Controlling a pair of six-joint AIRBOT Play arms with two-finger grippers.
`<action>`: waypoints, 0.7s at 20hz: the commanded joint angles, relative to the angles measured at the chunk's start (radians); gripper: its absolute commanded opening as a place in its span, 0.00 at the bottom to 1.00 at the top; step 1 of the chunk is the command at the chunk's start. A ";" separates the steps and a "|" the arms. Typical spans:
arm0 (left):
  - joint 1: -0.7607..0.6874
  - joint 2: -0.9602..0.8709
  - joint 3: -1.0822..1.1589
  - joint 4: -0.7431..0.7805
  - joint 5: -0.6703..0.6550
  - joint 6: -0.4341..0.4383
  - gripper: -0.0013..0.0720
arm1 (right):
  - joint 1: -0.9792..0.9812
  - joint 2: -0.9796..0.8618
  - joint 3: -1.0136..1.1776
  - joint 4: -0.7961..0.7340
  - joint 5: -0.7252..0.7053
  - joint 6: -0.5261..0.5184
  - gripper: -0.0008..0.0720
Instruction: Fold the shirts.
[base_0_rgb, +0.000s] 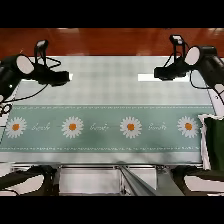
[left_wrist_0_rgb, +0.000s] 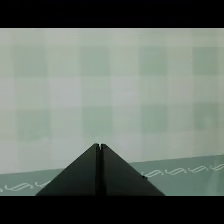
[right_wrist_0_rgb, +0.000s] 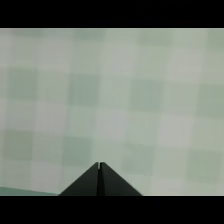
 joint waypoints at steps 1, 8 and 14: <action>0.002 -0.017 -0.050 0.020 0.066 -0.021 0.04 | -0.012 -0.073 0.001 -0.022 -0.007 0.014 0.04; 0.012 -0.018 -0.048 0.020 0.085 -0.028 0.04 | -0.019 -0.079 0.001 0.002 -0.071 0.016 0.04; 0.011 -0.018 -0.048 0.019 0.064 -0.029 0.04 | -0.019 -0.079 0.001 -0.030 0.021 0.016 0.04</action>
